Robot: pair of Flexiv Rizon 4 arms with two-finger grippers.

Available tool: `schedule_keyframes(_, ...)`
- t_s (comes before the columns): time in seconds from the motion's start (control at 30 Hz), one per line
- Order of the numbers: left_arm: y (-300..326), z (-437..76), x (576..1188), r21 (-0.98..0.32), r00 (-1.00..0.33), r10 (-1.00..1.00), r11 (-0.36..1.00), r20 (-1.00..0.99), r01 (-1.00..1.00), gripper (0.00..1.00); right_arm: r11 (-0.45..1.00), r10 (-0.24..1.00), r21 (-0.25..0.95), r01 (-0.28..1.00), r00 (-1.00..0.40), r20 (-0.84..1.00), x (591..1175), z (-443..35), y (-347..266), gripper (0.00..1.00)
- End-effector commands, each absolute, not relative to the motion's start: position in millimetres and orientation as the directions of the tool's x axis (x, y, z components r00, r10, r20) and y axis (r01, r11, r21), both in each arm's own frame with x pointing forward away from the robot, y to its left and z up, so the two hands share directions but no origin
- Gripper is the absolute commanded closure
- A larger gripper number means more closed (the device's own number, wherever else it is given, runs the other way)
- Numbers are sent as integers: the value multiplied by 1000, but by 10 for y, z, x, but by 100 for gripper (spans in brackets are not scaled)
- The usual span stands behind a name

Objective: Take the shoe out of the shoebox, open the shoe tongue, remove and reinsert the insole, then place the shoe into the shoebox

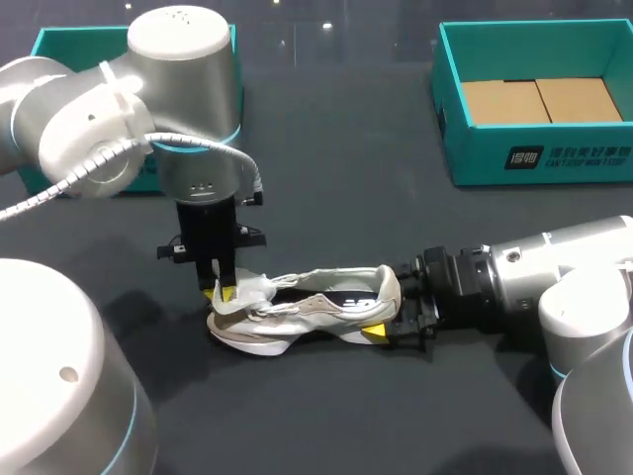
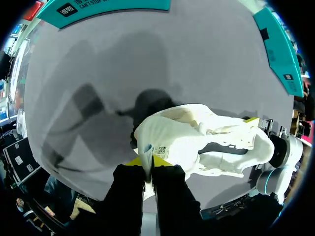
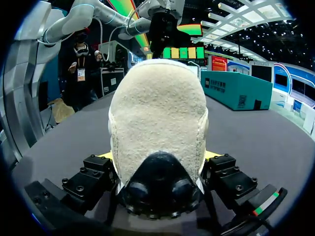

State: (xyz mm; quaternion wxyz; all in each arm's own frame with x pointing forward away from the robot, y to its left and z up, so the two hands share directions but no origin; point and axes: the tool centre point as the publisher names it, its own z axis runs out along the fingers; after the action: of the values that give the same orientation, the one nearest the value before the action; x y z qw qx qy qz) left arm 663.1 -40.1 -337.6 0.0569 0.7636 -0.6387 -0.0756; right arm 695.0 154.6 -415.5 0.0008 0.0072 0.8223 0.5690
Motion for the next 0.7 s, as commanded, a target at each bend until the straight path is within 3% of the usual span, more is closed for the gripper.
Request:
schedule_keyframes(0.03, -365, -3433, 6622, 177, 174, -983, -182, -57, -967, 77, 357, 12, 934, 12, -1000, 8, 6951, -4183, 1553, 100)
schedule_keyframes(0.3, -303, -3507, 6600, 177, 169, -980, -185, -106, -967, 57, 357, 12, 934, 12, -1000, 8, 6951, -4183, 1553, 100)
schedule_keyframes(0.7, -171, -3419, 6575, 143, 137, -977, -161, -161, -977, 51, 357, 12, 934, 12, -1000, 8, 6951, -4183, 1553, 100)
